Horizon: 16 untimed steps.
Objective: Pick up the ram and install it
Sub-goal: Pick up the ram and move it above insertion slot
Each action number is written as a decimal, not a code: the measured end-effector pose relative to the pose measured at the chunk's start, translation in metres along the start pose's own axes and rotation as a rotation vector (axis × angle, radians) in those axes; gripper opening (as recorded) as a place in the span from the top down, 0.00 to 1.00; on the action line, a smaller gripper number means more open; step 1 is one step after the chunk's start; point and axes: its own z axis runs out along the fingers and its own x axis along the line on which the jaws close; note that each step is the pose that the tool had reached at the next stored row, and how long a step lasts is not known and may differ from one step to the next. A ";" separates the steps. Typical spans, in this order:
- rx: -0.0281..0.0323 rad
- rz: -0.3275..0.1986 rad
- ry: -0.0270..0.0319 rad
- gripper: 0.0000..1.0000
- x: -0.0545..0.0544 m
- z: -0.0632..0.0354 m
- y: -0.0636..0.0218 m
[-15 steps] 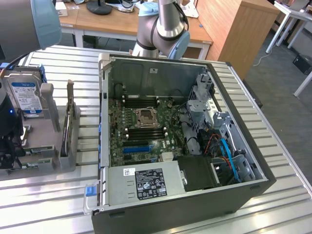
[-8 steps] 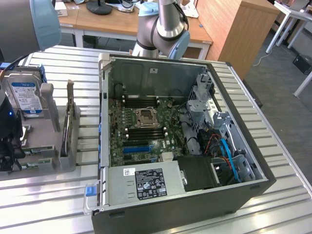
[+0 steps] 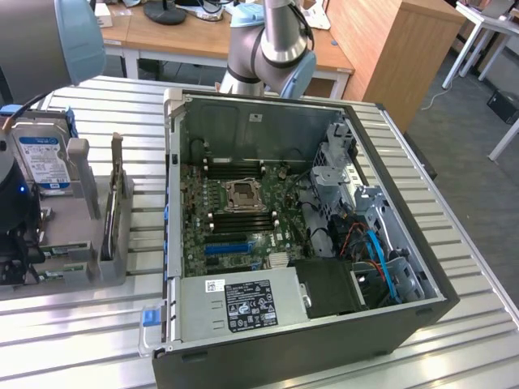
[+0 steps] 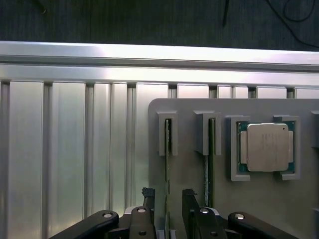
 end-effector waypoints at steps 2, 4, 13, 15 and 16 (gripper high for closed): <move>0.0000 0.000 0.0000 0.64 0.000 0.0000 -0.0027; -0.0001 0.000 -0.0001 0.64 0.000 0.0001 -0.0053; 0.0000 0.000 -0.0003 0.64 0.000 0.0002 -0.0158; 0.0000 0.000 -0.0003 0.64 0.000 0.0002 -0.0181; 0.0000 0.000 -0.0003 0.64 0.000 0.0003 -0.0192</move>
